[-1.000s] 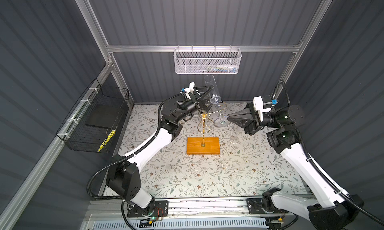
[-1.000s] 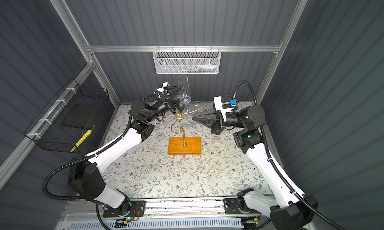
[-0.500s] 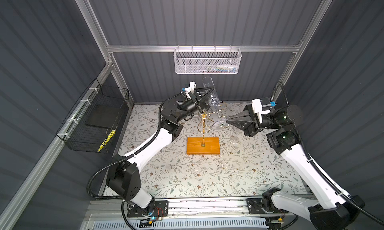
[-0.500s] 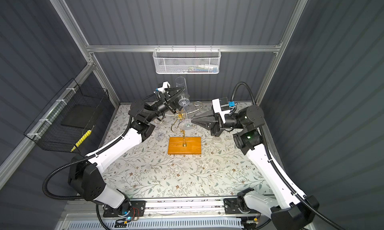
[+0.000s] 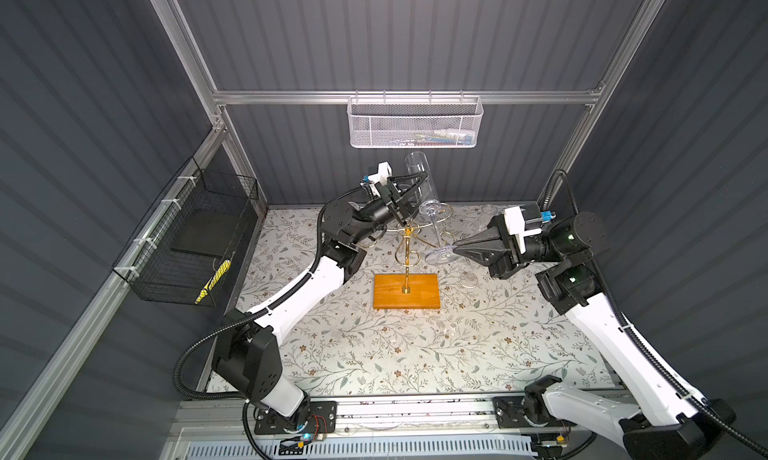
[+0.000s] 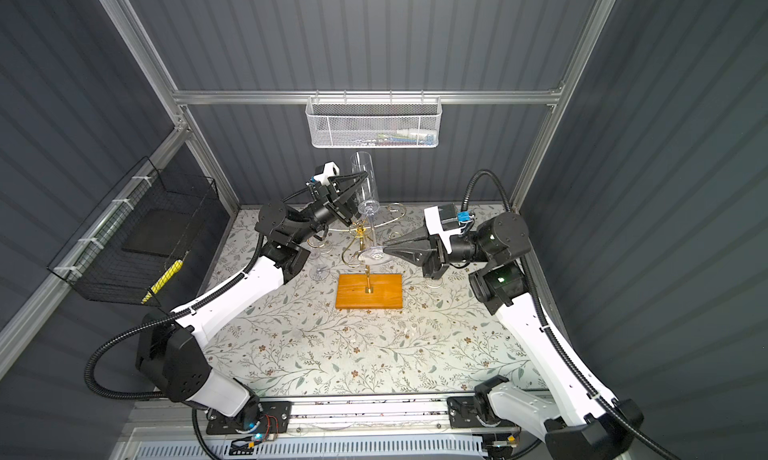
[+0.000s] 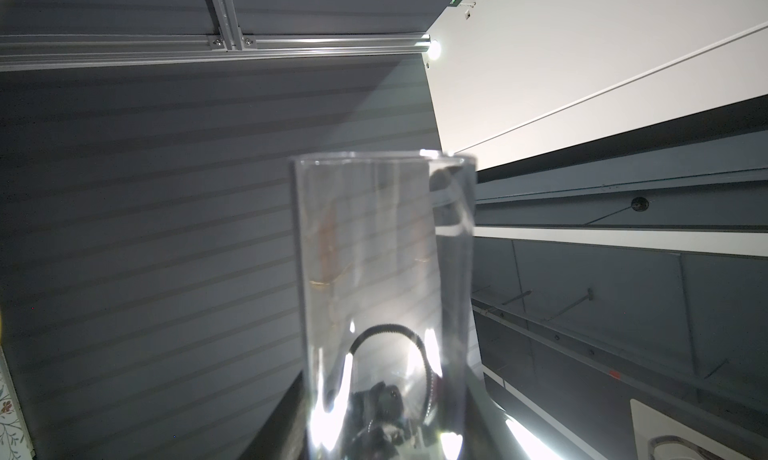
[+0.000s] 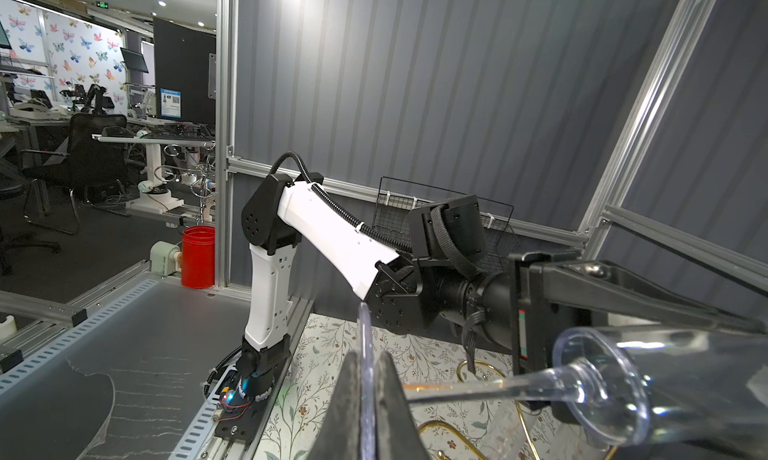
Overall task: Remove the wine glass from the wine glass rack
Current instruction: 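Open the right gripper and draw it back while the left gripper holds the glass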
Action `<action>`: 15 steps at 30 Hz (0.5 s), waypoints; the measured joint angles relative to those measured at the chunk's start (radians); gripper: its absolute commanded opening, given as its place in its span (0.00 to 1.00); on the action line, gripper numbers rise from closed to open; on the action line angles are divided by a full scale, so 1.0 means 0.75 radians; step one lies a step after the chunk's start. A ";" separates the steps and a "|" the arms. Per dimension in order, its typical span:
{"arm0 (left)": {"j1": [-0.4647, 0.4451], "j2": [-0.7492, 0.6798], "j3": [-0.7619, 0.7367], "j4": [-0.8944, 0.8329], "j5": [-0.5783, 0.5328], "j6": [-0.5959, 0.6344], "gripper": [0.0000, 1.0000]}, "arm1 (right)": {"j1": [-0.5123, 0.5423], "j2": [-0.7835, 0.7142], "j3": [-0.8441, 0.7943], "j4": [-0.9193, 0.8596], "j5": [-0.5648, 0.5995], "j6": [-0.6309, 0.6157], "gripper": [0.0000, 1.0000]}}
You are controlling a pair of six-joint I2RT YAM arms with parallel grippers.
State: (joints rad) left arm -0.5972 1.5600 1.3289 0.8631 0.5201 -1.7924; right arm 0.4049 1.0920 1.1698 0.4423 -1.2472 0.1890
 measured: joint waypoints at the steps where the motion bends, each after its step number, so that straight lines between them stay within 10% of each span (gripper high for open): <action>1: 0.000 0.000 0.000 0.000 0.000 -0.001 0.40 | 0.002 0.000 0.000 -0.003 0.001 -0.005 0.00; 5: 0.000 0.000 0.000 0.008 -0.003 -0.001 0.39 | 0.003 -0.001 0.000 -0.010 0.003 -0.012 0.35; 8: 0.000 0.000 0.000 0.004 -0.005 0.020 0.39 | 0.006 -0.013 -0.003 -0.023 0.039 -0.042 0.98; 15: 0.001 -0.002 0.000 -0.013 -0.006 0.052 0.39 | 0.006 -0.111 -0.025 -0.070 0.187 -0.140 0.99</action>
State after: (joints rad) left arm -0.5968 1.5589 1.3289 0.8532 0.5159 -1.7535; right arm 0.4095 1.0088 1.1511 0.3897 -1.1072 0.0837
